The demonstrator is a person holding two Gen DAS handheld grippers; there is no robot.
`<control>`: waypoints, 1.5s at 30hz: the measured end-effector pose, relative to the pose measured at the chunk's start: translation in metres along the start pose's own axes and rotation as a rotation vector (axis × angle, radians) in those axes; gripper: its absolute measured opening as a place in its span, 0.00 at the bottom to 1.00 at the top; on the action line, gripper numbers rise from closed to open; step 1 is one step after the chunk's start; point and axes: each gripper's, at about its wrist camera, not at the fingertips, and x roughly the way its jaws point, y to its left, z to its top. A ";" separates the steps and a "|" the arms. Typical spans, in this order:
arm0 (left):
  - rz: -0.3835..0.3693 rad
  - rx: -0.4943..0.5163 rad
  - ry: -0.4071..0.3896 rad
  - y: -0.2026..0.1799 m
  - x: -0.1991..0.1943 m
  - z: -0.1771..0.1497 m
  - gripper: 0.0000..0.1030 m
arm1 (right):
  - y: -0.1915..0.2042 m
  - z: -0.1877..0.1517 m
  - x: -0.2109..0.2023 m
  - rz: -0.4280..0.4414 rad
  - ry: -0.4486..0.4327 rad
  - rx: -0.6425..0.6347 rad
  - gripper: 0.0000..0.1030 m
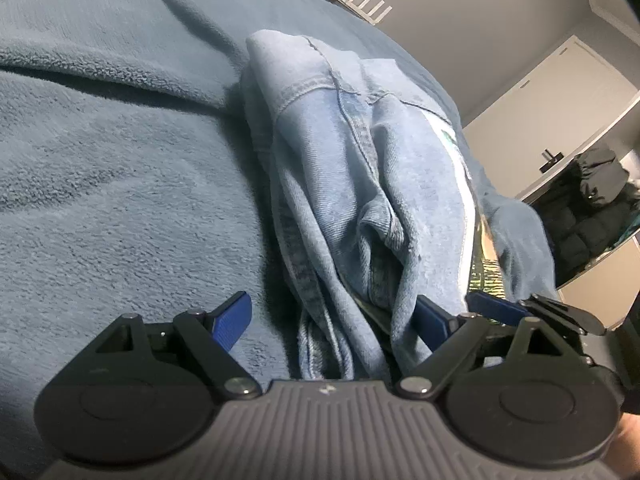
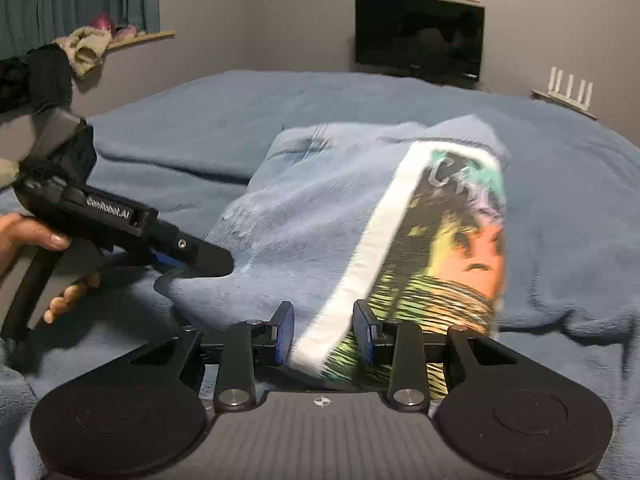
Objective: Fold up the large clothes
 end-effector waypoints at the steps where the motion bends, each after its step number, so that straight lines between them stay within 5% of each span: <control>1: 0.008 0.003 -0.001 0.002 0.002 -0.001 0.86 | 0.005 -0.002 0.006 -0.013 0.003 -0.028 0.35; 7: 0.009 0.016 -0.069 -0.008 -0.015 -0.014 0.85 | -0.002 -0.013 -0.018 0.021 -0.102 0.018 0.45; 12: 0.090 0.085 -0.242 -0.048 -0.059 -0.018 0.92 | -0.025 -0.037 -0.065 -0.112 -0.142 0.060 0.77; 15: 0.189 0.230 -0.346 -0.095 -0.063 -0.023 0.98 | -0.032 -0.051 -0.065 -0.179 -0.072 0.077 0.78; 20: 0.409 0.481 -0.397 -0.163 -0.013 -0.039 0.98 | -0.040 -0.059 -0.043 -0.253 -0.028 0.112 0.67; 26: 0.606 0.457 -0.375 -0.155 0.034 -0.045 0.98 | -0.061 -0.070 -0.025 -0.263 -0.075 0.256 0.62; 29: 0.553 0.345 -0.349 -0.130 0.032 -0.043 1.00 | -0.058 -0.072 -0.019 -0.262 -0.089 0.242 0.60; 33: 0.474 0.235 -0.312 -0.106 0.033 -0.035 1.00 | -0.056 -0.072 -0.016 -0.263 -0.092 0.224 0.41; 37: 0.468 0.284 -0.310 -0.104 0.039 -0.038 1.00 | -0.066 -0.073 -0.016 -0.249 -0.080 0.280 0.38; 41: 0.359 0.099 -0.282 -0.080 0.033 -0.037 1.00 | -0.073 -0.072 -0.013 -0.235 -0.064 0.316 0.37; 45: 0.345 0.090 -0.399 -0.084 0.008 -0.043 1.00 | -0.073 -0.072 -0.018 -0.224 -0.070 0.320 0.39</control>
